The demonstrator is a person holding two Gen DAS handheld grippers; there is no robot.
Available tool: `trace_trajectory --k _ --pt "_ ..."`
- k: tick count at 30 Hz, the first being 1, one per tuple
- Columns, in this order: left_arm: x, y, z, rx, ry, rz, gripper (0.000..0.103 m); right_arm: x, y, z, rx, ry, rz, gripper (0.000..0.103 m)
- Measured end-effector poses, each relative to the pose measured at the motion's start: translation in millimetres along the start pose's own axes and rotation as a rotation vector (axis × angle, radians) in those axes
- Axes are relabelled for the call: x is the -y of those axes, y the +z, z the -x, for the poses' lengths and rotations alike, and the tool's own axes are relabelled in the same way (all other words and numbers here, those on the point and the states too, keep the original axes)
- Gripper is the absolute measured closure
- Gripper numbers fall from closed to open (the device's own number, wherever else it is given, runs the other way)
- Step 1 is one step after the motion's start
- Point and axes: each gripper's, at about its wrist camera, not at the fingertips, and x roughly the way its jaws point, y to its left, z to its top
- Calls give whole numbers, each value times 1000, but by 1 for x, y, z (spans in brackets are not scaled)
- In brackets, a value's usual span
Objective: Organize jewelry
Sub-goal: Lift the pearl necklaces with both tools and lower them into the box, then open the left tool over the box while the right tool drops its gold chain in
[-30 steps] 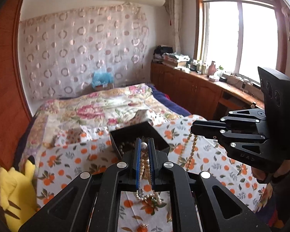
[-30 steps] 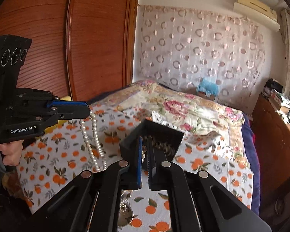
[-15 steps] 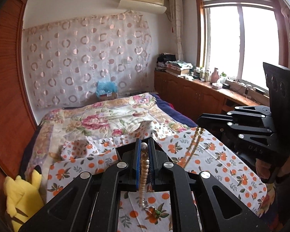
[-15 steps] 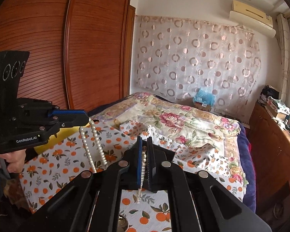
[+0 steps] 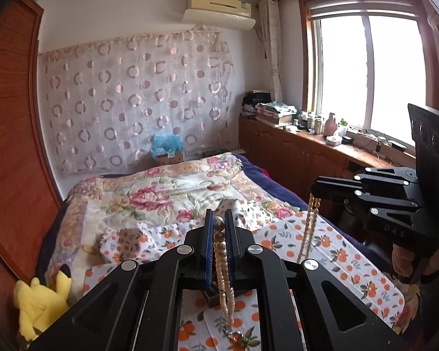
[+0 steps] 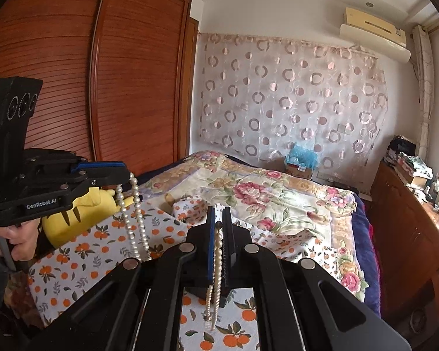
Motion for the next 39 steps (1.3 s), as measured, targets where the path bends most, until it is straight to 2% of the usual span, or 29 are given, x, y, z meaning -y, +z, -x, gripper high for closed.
trace_trajectory --k 11,16,26,32,39 --pt "-5 32 -23 27 -22 -3 97 15 15 -18 25 41 -24 97" --pt "-12 27 -50 10 -39 24 96 23 18 -27 39 58 -36 97" --pt "-20 -11 -99 -88 -76 59 97 39 25 -49 49 74 -63 97" --pt "-21 -51 -115 -165 -100 79 96 47 30 -68 43 79 -59 97" --pt "-29 -95 -144 -257 -82 119 96 50 28 -99 8 102 -72 97"
